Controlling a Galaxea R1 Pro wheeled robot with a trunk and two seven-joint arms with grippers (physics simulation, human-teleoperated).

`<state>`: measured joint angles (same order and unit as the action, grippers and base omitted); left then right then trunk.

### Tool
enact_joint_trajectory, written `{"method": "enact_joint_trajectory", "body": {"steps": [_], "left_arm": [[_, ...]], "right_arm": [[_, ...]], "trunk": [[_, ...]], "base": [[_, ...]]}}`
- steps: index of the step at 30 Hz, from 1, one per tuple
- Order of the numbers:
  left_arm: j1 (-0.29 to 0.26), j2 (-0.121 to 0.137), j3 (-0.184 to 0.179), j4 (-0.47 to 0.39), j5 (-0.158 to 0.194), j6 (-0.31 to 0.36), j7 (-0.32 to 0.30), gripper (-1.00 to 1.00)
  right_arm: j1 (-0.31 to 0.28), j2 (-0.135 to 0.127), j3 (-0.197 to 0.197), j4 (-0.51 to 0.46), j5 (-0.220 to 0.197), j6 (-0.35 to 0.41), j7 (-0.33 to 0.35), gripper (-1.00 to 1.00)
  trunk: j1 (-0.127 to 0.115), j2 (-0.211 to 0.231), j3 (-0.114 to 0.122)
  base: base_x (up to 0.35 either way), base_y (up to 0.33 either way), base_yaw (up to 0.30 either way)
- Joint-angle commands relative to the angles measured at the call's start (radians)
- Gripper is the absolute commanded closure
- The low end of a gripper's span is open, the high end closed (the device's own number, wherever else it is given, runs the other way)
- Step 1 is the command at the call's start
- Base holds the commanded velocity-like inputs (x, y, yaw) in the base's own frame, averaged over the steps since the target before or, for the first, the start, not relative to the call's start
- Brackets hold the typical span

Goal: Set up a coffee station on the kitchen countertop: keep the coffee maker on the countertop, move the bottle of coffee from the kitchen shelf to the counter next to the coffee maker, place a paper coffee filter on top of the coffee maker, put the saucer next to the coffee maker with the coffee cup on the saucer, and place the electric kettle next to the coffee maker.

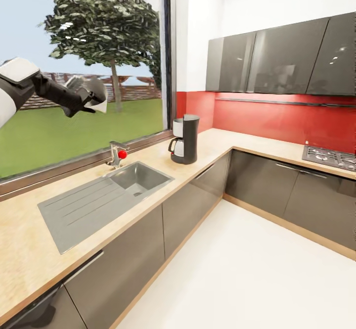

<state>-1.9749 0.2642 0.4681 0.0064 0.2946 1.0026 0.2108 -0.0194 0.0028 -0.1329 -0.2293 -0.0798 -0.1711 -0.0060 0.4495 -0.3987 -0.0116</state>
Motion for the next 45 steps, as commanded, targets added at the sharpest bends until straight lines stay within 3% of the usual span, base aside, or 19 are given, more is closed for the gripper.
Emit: {"method": "enact_joint_trajectory", "body": {"steps": [1, 2, 3, 5, 6, 8, 11, 16, 20, 27, 33, 38, 41, 45], "left_arm": [[-0.001, 0.001, 0.063, 0.000, 0.010, -0.017, 0.050, 1.00], [-0.001, 0.001, 0.129, 0.000, 0.011, -0.042, 0.101, 1.00], [-0.001, 0.000, 0.165, 0.000, 0.011, -0.057, 0.131, 1.00], [-0.001, -0.004, 0.319, 0.000, 0.014, -0.125, 0.281, 1.00], [-0.001, -0.006, 0.358, 0.000, 0.015, -0.143, 0.324, 1.00], [-0.001, -0.011, 0.503, 0.000, 0.017, -0.209, 0.495, 1.00], [-0.001, -0.020, 0.613, 0.000, 0.016, -0.274, 0.654, 1.00], [-0.004, -0.036, 0.660, 0.000, 0.008, -0.317, 0.779, 1.00], [-0.006, -0.038, 0.665, 0.001, 0.007, -0.313, 0.808, 1.00], [-0.007, -0.027, 0.667, 0.000, 0.006, -0.284, 0.808, 1.00], [0.000, -0.035, 0.666, 0.005, 0.007, -0.273, 0.803, 1.00], [0.004, -0.064, 0.667, 0.016, 0.008, -0.270, 0.795, 1.00], [0.005, -0.095, 0.666, 0.016, 0.006, -0.269, 0.795, 1.00], [0.005, -0.104, 0.667, 0.017, 0.006, -0.269, 0.795, 1.00]], "right_arm": [[-0.001, 0.000, -0.001, 0.001, -0.009, -0.004, 0.000, -1.00], [-0.001, 0.000, -0.001, 0.001, -0.009, -0.004, 0.000, -1.00], [-0.001, 0.000, -0.001, 0.001, -0.009, -0.004, 0.000, -1.00], [-0.001, 0.000, -0.001, 0.001, -0.009, -0.004, 0.000, -1.00], [-0.001, 0.000, -0.001, 0.001, -0.009, -0.003, 0.000, -1.00], [-0.001, -0.001, -0.001, 0.001, -0.009, -0.003, 0.000, -1.00], [-0.001, -0.001, -0.001, 0.001, -0.008, -0.002, 0.000, -1.00], [-0.001, -0.001, -0.002, 0.000, -0.009, -0.002, 0.000, -1.00], [-0.001, 0.000, -0.001, -0.001, -0.008, -0.002, 0.002, -1.00], [-0.001, 0.000, 0.001, -0.004, -0.008, -0.002, 0.010, -1.00], [-0.001, 0.002, 0.002, -0.007, -0.008, -0.004, 0.009, -1.00], [-0.001, 0.005, 0.003, -0.005, -0.008, -0.004, 0.009, -1.00], [-0.001, 0.006, 0.003, -0.003, -0.008, -0.004, 0.006, -1.00], [-0.001, 0.006, 0.003, -0.002, -0.008, -0.004, 0.004, -1.00]], "trunk": [[0.000, -0.001, -0.001], [0.000, -0.001, -0.001], [0.000, -0.001, -0.001], [0.000, -0.001, -0.001], [0.000, -0.001, -0.001], [0.000, -0.001, -0.001], [0.000, -0.001, -0.001], [0.000, -0.001, -0.001], [0.000, -0.001, -0.001], [0.000, -0.001, -0.001], [0.000, -0.001, -0.001], [0.000, -0.001, -0.001], [0.000, -0.001, -0.001], [0.000, -0.001, -0.001]], "base": [[0.000, 0.000, -0.148], [0.000, 0.000, -0.187], [0.000, 0.000, -0.201], [0.000, 0.000, -0.228], [0.000, 0.000, -0.239], [0.000, 0.000, -0.248], [0.000, 0.000, -0.253], [0.000, 0.000, -0.224], [0.000, 0.000, -0.052], [0.000, 0.000, -0.006], [0.000, 0.000, 0.000], [0.041, 0.000, 0.000], [0.266, -0.073, 0.000], [0.296, -0.121, 0.000]]}}
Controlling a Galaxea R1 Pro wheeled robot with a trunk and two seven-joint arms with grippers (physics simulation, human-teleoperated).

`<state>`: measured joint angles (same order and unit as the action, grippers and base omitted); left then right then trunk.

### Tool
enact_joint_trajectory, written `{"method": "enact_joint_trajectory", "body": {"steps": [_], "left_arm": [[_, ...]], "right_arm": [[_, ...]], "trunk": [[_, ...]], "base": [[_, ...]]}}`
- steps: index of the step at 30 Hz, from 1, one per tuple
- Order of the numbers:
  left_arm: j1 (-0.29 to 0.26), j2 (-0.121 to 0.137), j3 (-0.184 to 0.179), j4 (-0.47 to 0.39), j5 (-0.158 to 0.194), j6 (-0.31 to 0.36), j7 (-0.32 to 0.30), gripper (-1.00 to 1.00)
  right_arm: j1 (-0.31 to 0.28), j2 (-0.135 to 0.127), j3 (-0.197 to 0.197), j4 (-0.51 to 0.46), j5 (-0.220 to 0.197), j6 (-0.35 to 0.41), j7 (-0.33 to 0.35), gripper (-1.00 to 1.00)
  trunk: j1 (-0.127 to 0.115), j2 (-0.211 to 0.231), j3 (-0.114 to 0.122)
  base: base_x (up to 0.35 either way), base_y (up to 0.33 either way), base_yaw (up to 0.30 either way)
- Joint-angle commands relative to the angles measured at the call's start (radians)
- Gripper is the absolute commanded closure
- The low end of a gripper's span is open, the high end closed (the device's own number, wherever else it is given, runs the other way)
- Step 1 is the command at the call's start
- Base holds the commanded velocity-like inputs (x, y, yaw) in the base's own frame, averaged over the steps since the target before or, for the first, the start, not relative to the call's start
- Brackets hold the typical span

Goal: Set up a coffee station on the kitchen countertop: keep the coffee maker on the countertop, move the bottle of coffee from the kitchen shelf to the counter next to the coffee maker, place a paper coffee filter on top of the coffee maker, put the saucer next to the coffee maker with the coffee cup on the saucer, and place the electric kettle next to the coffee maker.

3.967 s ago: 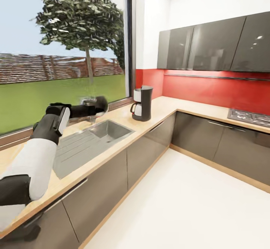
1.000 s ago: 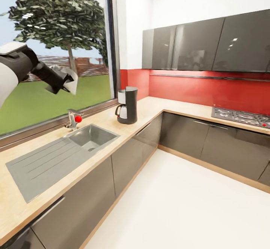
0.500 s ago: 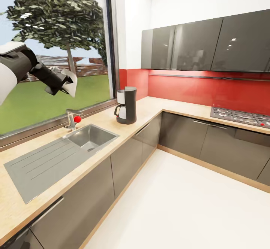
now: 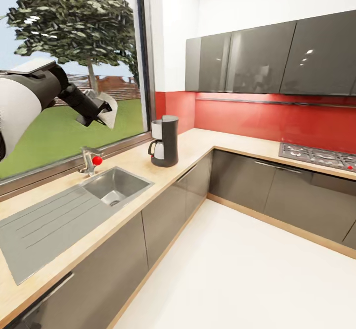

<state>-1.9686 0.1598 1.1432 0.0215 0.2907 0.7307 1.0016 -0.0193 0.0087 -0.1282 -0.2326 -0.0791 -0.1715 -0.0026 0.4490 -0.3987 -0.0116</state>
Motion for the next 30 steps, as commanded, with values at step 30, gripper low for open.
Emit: {"method": "enact_joint_trajectory", "body": {"steps": [30], "left_arm": [[0.000, -0.015, -0.010, 0.001, 0.010, 0.007, 0.002, 1.00]], "right_arm": [[-0.001, 0.001, -0.002, 0.002, -0.008, -0.005, -0.002, -1.00]], "trunk": [[0.001, -0.001, -0.001]], "base": [[0.244, -0.200, 0.000]]}}
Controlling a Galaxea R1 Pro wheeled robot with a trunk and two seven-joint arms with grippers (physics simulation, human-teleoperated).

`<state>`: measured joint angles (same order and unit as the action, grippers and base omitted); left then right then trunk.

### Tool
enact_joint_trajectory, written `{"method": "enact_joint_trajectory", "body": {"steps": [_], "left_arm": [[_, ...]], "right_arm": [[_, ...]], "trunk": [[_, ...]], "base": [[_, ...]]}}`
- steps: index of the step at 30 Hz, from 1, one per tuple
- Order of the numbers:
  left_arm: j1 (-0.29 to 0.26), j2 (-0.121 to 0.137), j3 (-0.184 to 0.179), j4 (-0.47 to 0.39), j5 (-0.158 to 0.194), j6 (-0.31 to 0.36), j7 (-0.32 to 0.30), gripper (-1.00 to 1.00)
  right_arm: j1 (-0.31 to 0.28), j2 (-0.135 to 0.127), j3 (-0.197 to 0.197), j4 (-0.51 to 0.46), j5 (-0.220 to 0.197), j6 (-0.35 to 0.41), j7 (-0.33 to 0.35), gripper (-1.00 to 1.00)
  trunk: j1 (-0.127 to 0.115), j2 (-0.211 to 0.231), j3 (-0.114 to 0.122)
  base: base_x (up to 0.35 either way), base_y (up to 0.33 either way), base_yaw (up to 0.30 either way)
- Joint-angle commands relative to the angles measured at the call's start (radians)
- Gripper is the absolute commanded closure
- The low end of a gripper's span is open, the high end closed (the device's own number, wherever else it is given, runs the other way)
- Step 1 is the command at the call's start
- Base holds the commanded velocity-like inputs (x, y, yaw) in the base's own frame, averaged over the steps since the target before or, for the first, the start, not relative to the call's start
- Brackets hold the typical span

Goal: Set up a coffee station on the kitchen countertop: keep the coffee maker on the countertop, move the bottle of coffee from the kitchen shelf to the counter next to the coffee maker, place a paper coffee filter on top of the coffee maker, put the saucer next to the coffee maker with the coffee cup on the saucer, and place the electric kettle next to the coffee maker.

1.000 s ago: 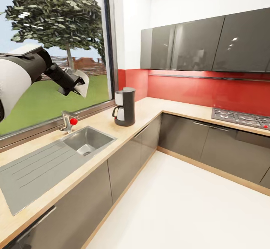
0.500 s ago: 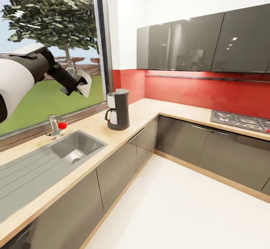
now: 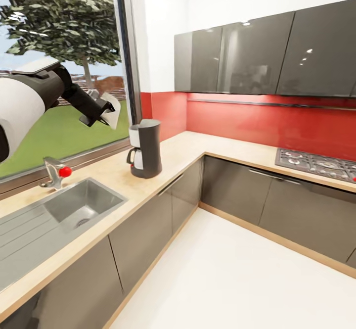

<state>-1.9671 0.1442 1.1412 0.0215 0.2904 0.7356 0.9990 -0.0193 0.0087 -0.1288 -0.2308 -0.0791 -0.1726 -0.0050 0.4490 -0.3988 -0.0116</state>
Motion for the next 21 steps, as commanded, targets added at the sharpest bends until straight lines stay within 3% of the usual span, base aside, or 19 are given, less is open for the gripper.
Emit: {"method": "enact_joint_trajectory", "body": {"steps": [1, 15, 21], "left_arm": [[-0.001, 0.000, -0.008, 0.001, 0.010, 0.003, 0.005, 1.00], [0.001, 0.010, -0.009, 0.000, 0.010, 0.044, 0.006, 1.00], [0.002, 0.012, -0.010, -0.008, 0.010, 0.095, 0.006, 1.00]], "right_arm": [[-0.001, 0.000, -0.002, 0.001, -0.008, -0.004, 0.000, -1.00], [-0.001, 0.000, -0.001, 0.002, -0.008, -0.004, 0.000, -1.00], [-0.001, 0.000, 0.000, 0.002, -0.007, -0.005, 0.000, -1.00]], "trunk": [[0.001, -0.001, -0.001], [0.001, -0.001, -0.001], [0.001, -0.001, -0.001]], "base": [[0.297, -0.111, 0.000], [0.323, -0.017, 0.000], [0.329, 0.000, 0.000]]}}
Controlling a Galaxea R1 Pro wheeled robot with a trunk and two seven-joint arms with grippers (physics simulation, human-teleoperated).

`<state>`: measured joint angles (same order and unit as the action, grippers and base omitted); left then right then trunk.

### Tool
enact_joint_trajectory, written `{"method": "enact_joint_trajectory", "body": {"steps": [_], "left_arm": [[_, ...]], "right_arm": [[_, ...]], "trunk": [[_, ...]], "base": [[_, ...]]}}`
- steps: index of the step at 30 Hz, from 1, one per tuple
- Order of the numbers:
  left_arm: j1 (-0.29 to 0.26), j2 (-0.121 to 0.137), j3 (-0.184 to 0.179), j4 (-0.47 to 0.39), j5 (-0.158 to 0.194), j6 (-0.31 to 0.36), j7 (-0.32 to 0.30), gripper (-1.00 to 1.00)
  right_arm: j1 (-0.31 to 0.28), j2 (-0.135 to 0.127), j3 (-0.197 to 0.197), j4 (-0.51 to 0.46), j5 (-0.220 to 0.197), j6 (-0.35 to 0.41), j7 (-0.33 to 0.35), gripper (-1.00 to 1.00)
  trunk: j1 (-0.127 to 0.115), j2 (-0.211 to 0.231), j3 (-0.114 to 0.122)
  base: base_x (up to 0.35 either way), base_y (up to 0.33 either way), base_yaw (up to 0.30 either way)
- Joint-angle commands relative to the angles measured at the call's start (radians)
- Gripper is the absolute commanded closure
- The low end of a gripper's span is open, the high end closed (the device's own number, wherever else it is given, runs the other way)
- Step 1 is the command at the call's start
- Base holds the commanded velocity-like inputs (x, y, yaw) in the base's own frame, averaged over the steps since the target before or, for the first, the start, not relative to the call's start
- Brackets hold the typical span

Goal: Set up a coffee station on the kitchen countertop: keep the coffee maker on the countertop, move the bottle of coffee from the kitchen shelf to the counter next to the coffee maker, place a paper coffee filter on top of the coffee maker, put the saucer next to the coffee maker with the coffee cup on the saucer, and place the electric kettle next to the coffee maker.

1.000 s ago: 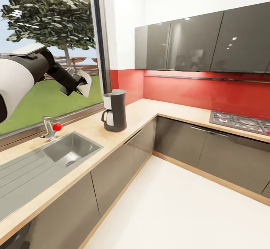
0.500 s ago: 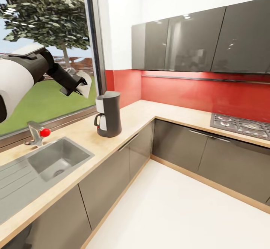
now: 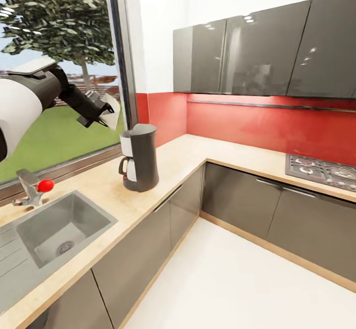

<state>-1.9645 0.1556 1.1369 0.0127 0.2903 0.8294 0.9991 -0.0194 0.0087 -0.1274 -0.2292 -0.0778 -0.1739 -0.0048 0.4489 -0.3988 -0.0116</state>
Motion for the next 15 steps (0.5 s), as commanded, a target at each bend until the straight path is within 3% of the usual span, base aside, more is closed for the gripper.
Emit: {"method": "enact_joint_trajectory", "body": {"steps": [1, 15], "left_arm": [[0.000, 0.001, -0.006, 0.001, 0.010, 0.005, 0.006, 1.00], [0.021, 0.003, -0.005, 0.001, 0.010, 0.047, 0.005, 1.00]], "right_arm": [[-0.001, 0.000, -0.001, 0.001, -0.008, -0.004, 0.000, -1.00], [-0.001, 0.000, -0.001, 0.001, -0.008, -0.004, 0.000, -1.00]], "trunk": [[0.001, -0.001, -0.001], [0.001, -0.001, -0.001]], "base": [[0.329, 0.000, 0.000], [0.322, 0.000, 0.000]]}}
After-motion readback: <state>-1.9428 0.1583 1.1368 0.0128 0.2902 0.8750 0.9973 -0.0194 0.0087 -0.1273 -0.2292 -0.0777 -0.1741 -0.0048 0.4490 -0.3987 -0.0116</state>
